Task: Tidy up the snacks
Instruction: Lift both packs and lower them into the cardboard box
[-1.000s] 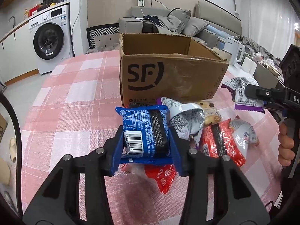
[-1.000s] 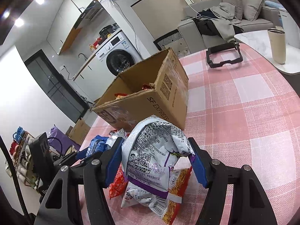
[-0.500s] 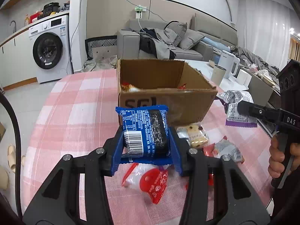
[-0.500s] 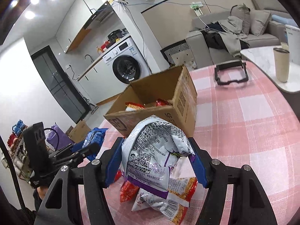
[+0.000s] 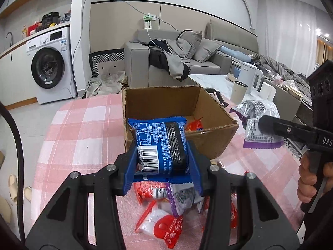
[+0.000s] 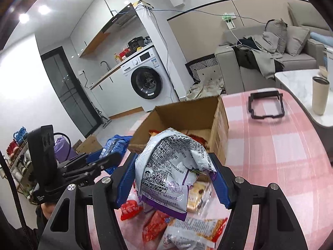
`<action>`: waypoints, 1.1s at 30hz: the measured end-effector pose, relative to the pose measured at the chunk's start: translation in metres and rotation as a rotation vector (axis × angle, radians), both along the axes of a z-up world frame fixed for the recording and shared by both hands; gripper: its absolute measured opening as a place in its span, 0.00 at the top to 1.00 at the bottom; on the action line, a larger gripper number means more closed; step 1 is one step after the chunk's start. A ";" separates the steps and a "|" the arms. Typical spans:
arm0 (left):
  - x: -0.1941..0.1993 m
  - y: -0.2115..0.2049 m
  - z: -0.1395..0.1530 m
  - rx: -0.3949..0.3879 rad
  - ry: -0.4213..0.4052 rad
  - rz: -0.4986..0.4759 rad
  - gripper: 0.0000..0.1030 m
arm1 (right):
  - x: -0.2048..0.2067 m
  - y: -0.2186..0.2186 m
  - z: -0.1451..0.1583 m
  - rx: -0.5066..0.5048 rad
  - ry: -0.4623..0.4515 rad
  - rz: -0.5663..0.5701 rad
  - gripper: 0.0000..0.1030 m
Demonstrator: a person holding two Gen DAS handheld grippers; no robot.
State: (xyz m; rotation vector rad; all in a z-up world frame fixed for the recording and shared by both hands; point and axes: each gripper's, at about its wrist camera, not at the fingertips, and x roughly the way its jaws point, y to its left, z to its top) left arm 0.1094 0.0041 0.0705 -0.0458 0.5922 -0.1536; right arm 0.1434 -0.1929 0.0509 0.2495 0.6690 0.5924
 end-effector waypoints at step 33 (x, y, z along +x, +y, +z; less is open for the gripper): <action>0.104 0.000 -0.002 0.015 0.016 0.041 0.59 | 0.086 0.034 0.000 -0.040 0.041 -0.030 0.34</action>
